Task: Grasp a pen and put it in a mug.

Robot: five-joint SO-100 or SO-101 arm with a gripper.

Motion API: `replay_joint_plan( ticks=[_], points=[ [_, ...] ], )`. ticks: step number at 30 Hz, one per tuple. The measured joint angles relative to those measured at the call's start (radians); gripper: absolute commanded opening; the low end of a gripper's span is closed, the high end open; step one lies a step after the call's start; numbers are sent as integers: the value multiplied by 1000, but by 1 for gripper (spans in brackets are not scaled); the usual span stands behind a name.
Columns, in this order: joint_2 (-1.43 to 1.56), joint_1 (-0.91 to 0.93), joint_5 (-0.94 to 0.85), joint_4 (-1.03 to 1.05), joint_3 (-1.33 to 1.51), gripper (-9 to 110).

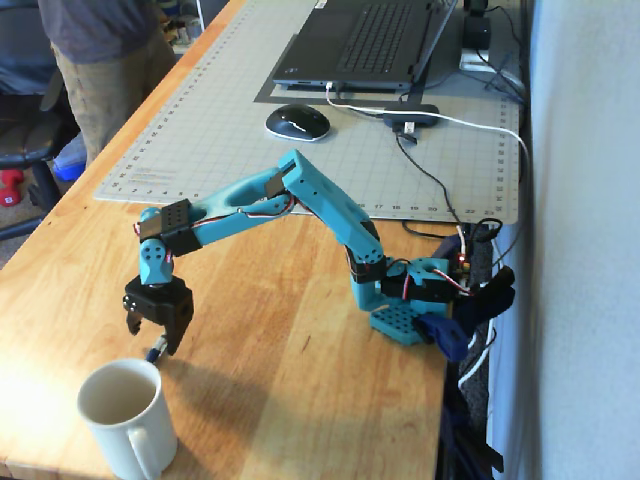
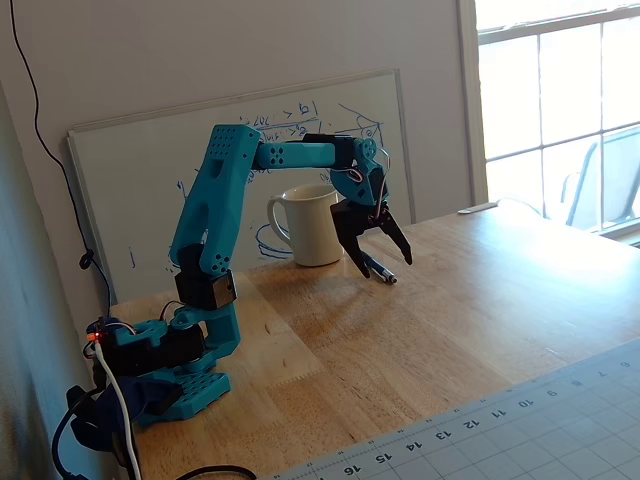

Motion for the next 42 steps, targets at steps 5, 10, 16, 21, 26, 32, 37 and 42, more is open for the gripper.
replay_joint_plan(
  ticks=[5,10,16,21,26,32,37,42],
  points=[
    [0,3,0,-60,0,22],
    [0,3,0,-67,0,19],
    [-2,3,0,-67,0,18],
    [-43,8,3,-71,-3,18],
    [-43,8,3,-74,-3,16],
    [-43,8,3,-74,-3,8],
    [-43,15,3,-75,-3,2],
    [-43,20,3,-77,-3,1]
  ],
)
